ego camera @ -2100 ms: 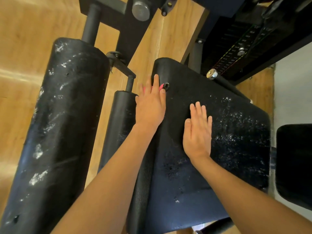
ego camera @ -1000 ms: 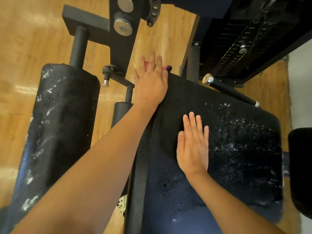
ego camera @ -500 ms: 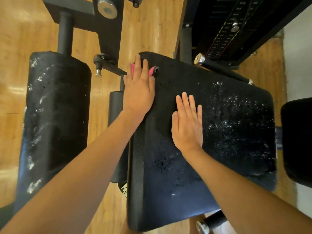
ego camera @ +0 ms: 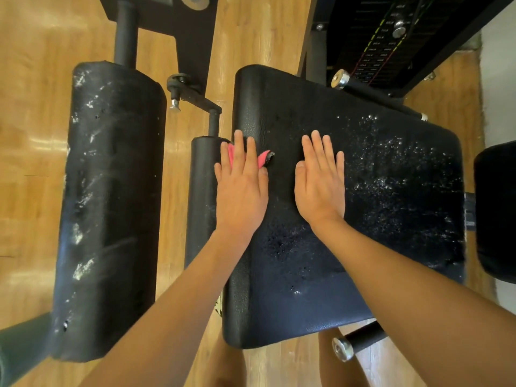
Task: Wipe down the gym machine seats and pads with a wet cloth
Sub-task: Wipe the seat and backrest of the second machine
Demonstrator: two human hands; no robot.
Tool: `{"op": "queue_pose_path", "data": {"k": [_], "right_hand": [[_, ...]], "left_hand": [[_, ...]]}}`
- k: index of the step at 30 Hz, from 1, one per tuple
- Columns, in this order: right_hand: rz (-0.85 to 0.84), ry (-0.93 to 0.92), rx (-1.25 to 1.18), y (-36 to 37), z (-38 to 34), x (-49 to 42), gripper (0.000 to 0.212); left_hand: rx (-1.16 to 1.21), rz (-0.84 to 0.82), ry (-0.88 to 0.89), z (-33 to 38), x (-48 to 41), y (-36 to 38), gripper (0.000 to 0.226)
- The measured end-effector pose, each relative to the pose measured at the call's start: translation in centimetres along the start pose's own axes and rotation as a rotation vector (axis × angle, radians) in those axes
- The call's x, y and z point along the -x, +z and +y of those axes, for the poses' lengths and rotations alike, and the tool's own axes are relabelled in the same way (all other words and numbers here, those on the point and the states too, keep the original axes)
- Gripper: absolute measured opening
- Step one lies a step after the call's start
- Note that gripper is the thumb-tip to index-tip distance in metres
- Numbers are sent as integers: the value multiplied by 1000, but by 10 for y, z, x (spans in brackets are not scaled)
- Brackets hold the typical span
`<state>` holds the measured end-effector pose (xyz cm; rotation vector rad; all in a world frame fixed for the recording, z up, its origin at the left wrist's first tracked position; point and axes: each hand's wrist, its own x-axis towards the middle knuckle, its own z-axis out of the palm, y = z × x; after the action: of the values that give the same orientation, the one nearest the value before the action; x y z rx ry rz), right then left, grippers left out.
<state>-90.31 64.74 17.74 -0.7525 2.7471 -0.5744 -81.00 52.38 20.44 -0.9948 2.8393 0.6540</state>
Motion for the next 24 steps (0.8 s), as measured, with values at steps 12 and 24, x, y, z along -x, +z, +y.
{"op": "queue_pose_path", "data": {"k": [12,24], "right_hand": [[10,1,0,-2,-2,1,60],[11,-6,19,0,-1,0,56]], "left_hand": [[-78,-53,-10,-9,97,13,59],[-193,-167,44,-22,218,23,57]]}}
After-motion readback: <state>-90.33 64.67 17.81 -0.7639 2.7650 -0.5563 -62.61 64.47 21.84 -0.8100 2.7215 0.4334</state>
